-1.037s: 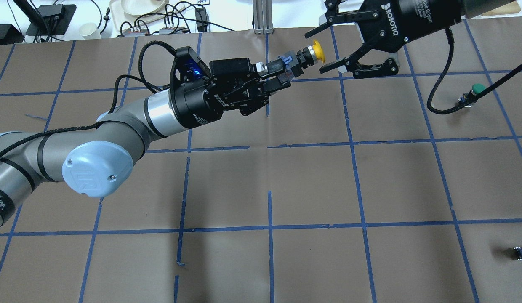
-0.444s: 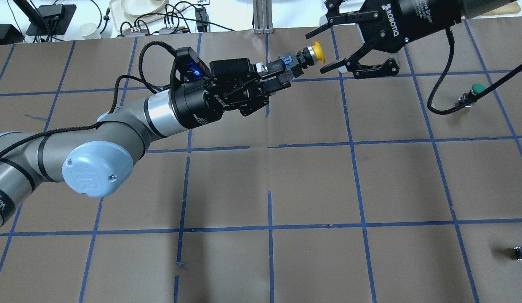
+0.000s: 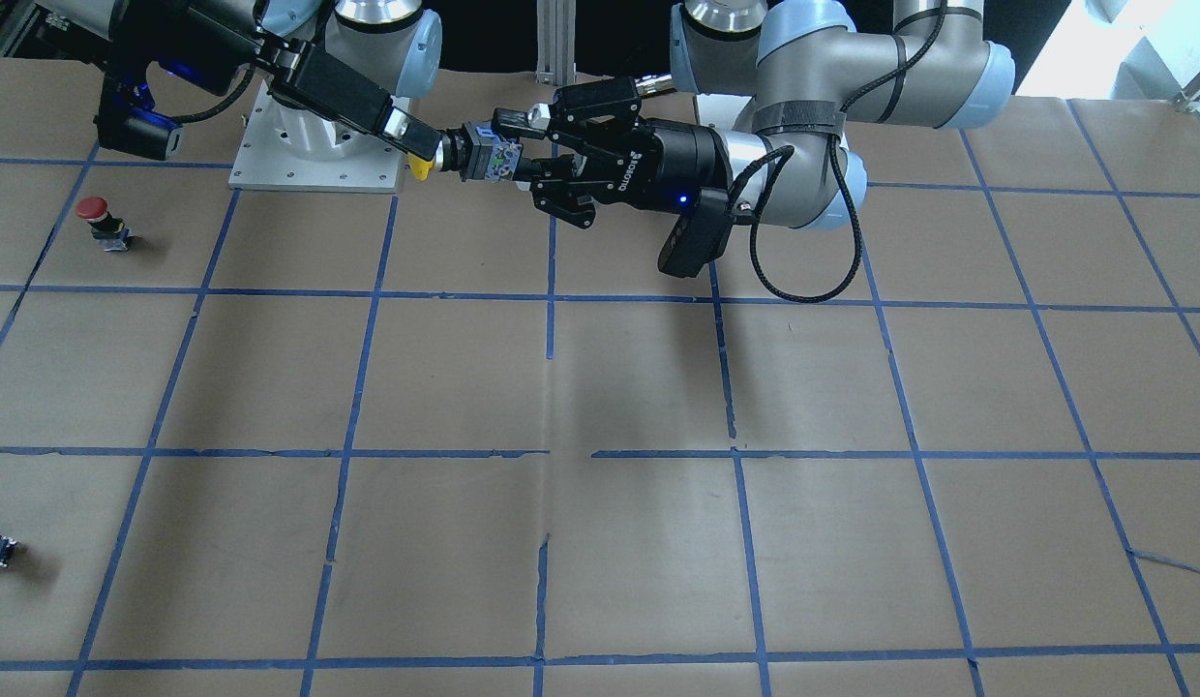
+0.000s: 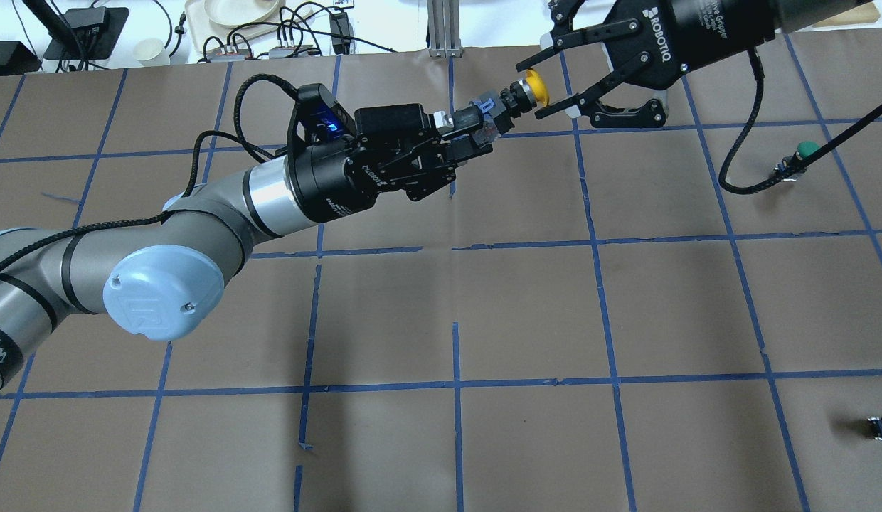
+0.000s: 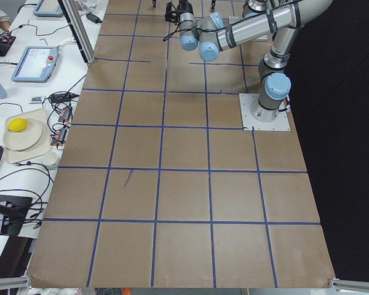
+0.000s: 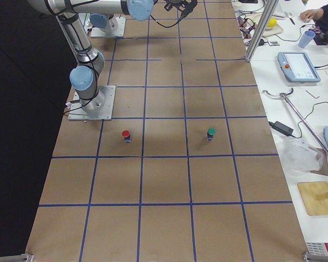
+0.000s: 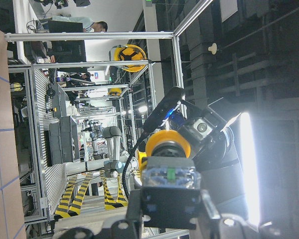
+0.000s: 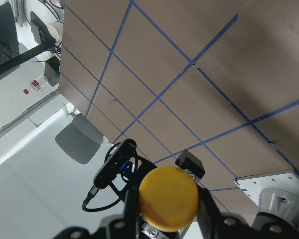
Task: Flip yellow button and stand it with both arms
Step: 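Close the right gripper on the yellow cap and open the left gripper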
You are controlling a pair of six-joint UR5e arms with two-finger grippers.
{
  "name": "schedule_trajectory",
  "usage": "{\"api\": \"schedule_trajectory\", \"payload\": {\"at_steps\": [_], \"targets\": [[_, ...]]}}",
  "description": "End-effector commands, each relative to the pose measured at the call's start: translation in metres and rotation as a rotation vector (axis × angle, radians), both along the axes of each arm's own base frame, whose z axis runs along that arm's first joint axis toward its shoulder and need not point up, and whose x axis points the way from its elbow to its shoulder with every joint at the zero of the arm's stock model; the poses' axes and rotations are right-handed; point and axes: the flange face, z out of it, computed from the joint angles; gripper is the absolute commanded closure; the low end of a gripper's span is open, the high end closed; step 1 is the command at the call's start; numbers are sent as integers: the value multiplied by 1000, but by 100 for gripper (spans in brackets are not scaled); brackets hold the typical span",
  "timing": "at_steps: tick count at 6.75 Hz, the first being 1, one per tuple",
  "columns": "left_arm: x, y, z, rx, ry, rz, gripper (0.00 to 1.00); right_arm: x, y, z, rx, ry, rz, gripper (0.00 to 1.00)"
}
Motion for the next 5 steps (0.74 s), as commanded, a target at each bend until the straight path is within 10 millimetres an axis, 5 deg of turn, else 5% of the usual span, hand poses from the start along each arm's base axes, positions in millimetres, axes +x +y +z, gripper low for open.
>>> {"api": "schedule_trajectory", "payload": {"at_steps": [1,2,5], "targets": [[0,1,0,2,1,0,49,-1,-1,1,12,-1,-10,77],[0,1,-1,18,0,-6,1,-2,-1,1,13,-1,-13,77],[0,0,10,90,8,-35,0,-16,-6,3,2,26,-37,77]]}}
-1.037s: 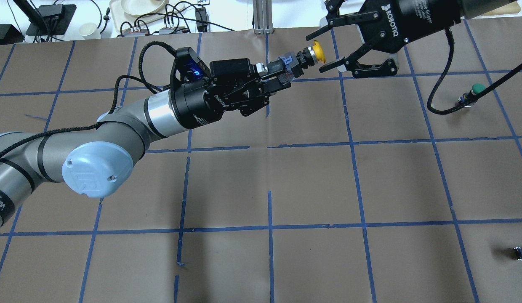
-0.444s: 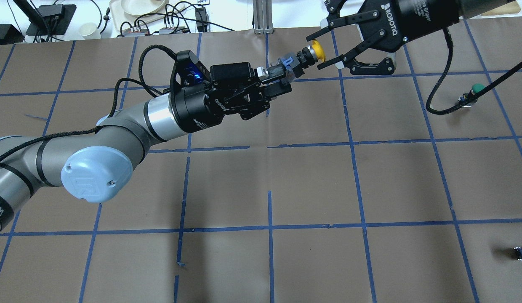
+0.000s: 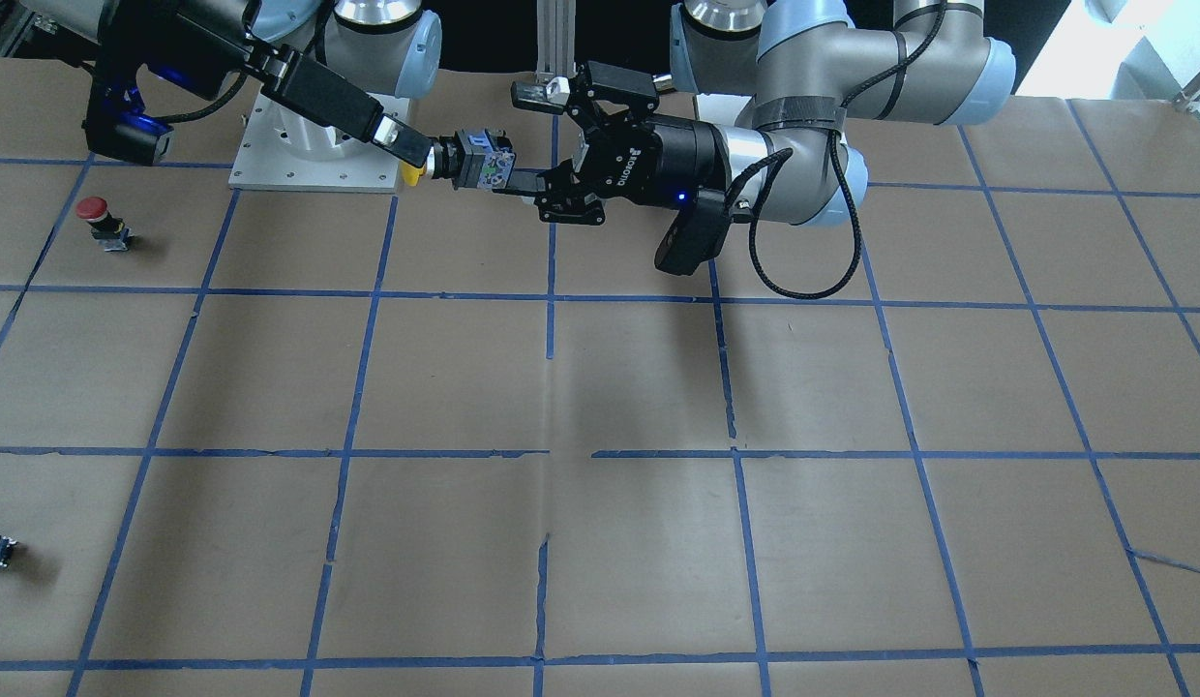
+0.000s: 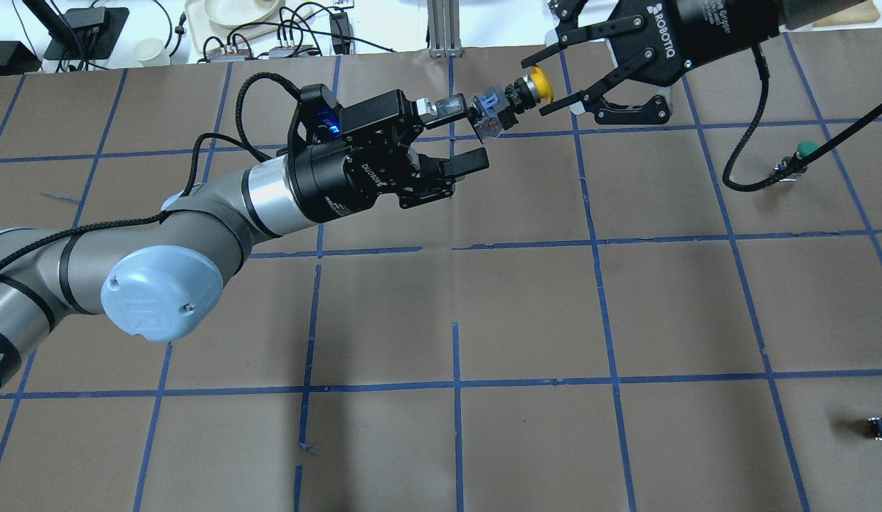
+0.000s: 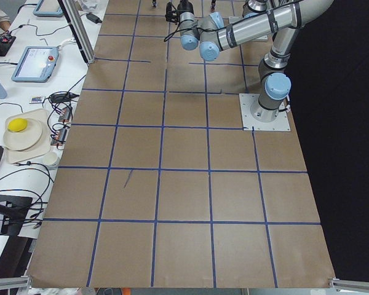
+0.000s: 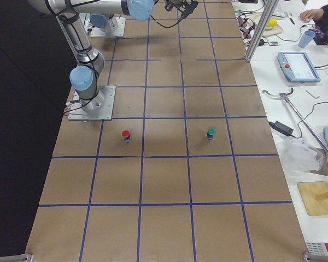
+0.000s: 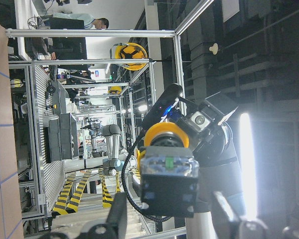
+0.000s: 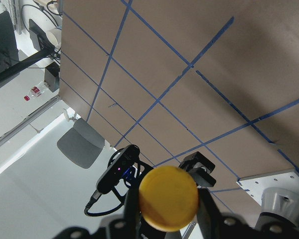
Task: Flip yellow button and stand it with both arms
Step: 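Carry the button away with the right gripper while the left gripper withdraws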
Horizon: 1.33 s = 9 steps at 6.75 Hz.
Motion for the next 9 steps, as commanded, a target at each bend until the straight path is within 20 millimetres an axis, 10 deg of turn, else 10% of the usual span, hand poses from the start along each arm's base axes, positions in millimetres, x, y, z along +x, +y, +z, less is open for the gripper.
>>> {"api": "schedule_trajectory", "payload": {"at_steps": [1,5,9], "targets": [[1,-2,23,72,-19,-53,0,-42,-7,-5,-16,112,-47,77],[12,-37,96,130,-806,-110,0,-122,-5,-34,-144,538,167,80],[81,-8,89,309,-1668,-222,0,-214,10,-162,-47,958,225,82]]}}
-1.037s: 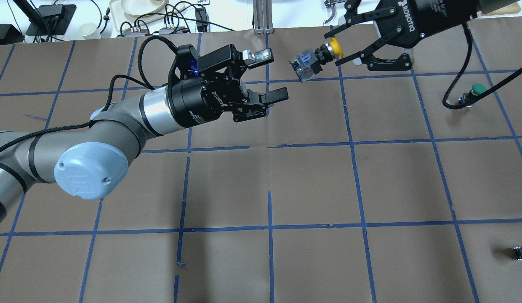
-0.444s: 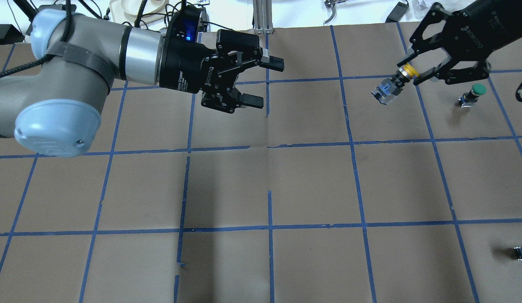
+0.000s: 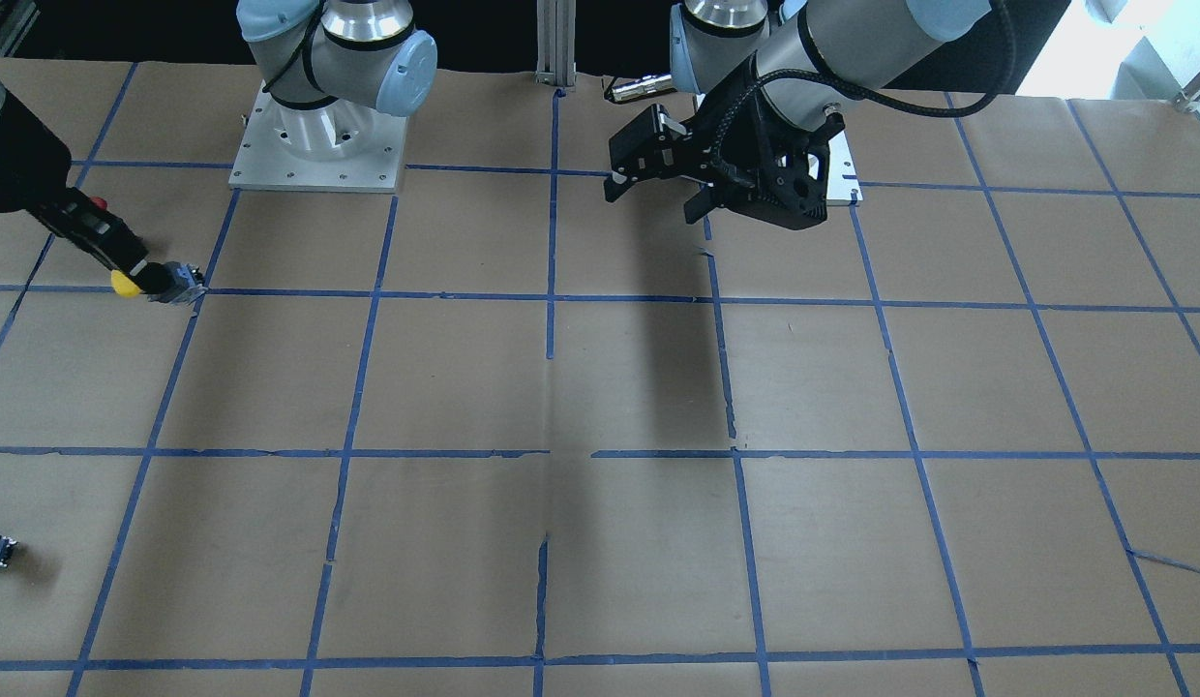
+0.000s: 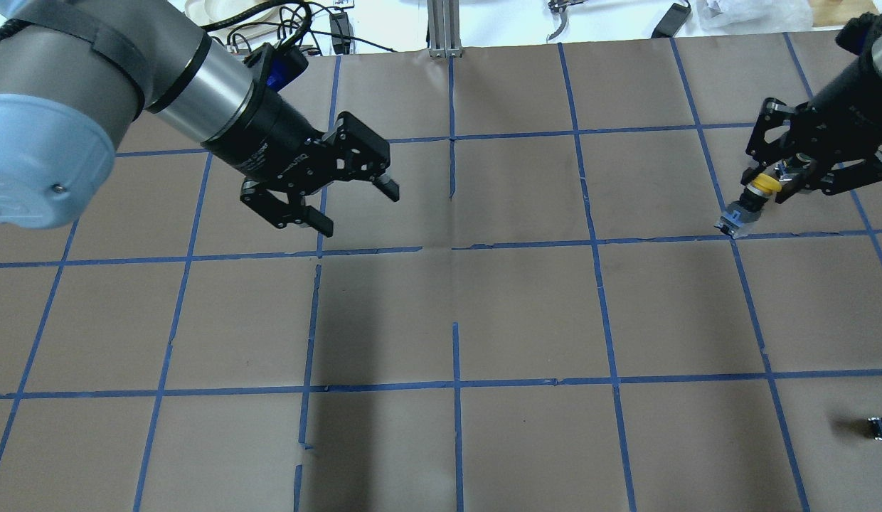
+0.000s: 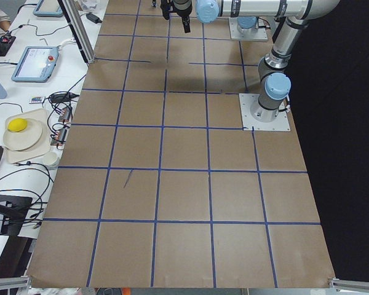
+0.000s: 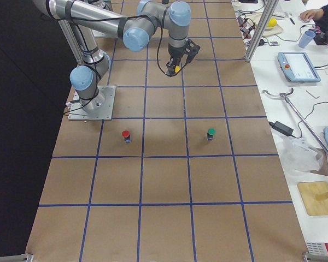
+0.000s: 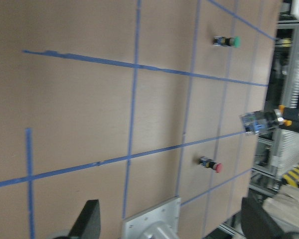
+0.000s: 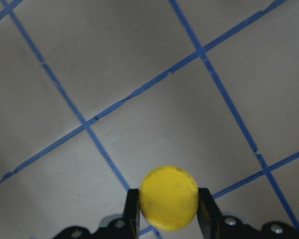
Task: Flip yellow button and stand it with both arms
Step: 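Carry the button away with the right gripper while the left gripper withdraws, then lower the button upright onto the table with the right gripper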
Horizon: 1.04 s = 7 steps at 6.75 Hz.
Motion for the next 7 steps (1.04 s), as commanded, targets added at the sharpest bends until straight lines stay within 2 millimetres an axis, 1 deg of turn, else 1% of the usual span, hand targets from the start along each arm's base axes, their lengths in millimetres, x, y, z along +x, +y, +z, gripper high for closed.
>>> {"api": "schedule_trajectory", "payload": {"at_steps": [1,2,3,4,6,7], "targets": [[31,-6,4,-52,-300,-109,0,-32,15,-63,-25,179,-17,82],[34,-17,14,-157,-313,-107,0,-49,14,-75,-23,262,-48,82],[37,-13,13,-165,-316,-99,0,-69,7,-99,18,253,-82,82],[39,-15,11,-172,-329,-93,0,-88,2,-115,9,269,-135,82],[39,-15,17,-189,-332,-89,0,-106,-4,-138,45,371,-181,81],[39,-16,19,-202,-331,-94,0,-108,-6,-147,50,385,-185,81]]}}
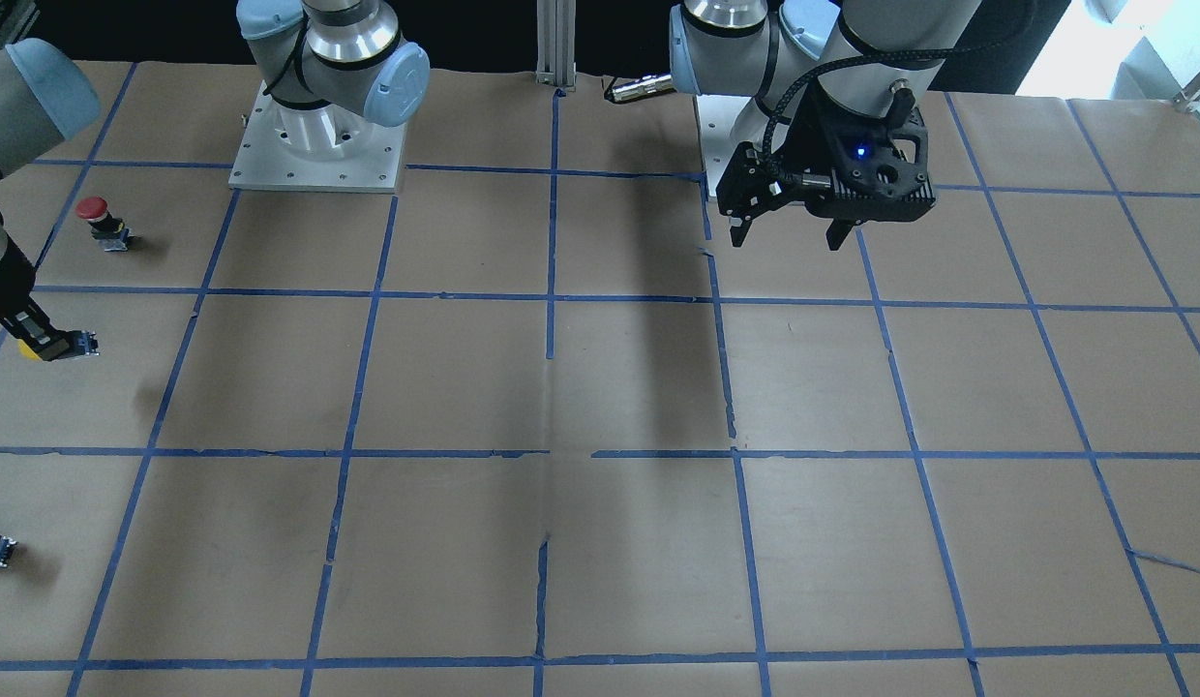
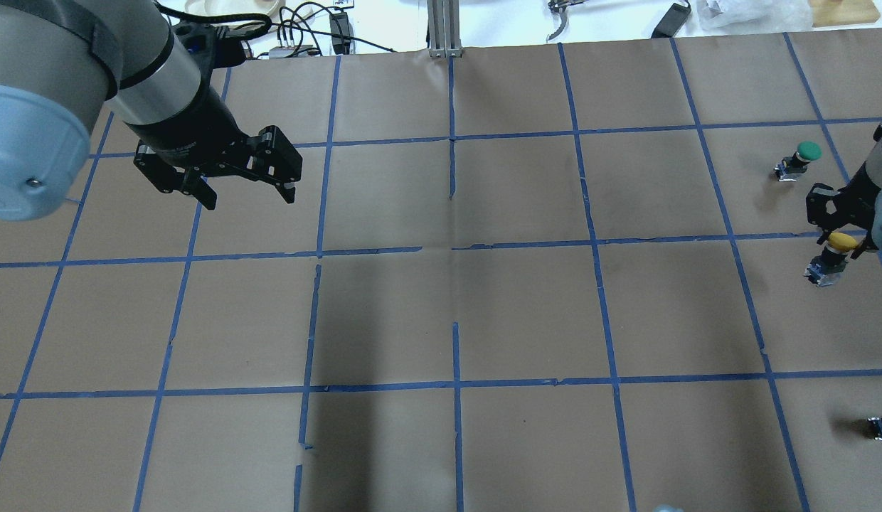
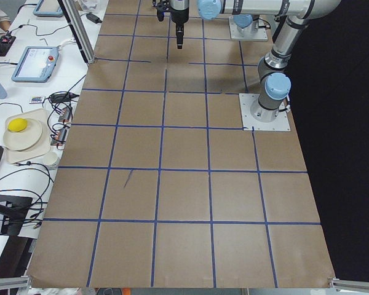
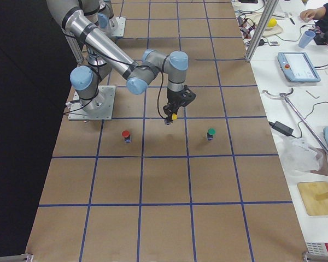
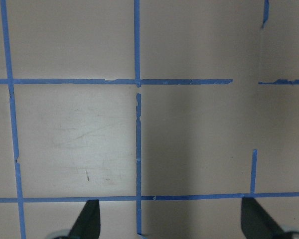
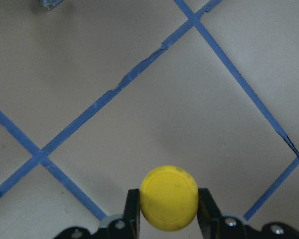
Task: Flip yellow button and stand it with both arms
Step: 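Lower the button upright onto the table with the right gripper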
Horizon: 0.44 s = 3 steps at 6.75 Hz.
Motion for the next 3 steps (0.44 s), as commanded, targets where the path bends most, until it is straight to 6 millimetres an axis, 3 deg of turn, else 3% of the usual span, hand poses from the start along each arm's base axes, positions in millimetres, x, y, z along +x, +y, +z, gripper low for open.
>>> {"api": "schedule_trajectory", "payload": {"at_steps": [1,3], "targets": [[0,0,2,-14,0,-4,0,-10,1,-27,-15,57,-35,81],[0,0,1,-13,0,-5,0,-10,20,-50,-110,140,-63,77]]}}
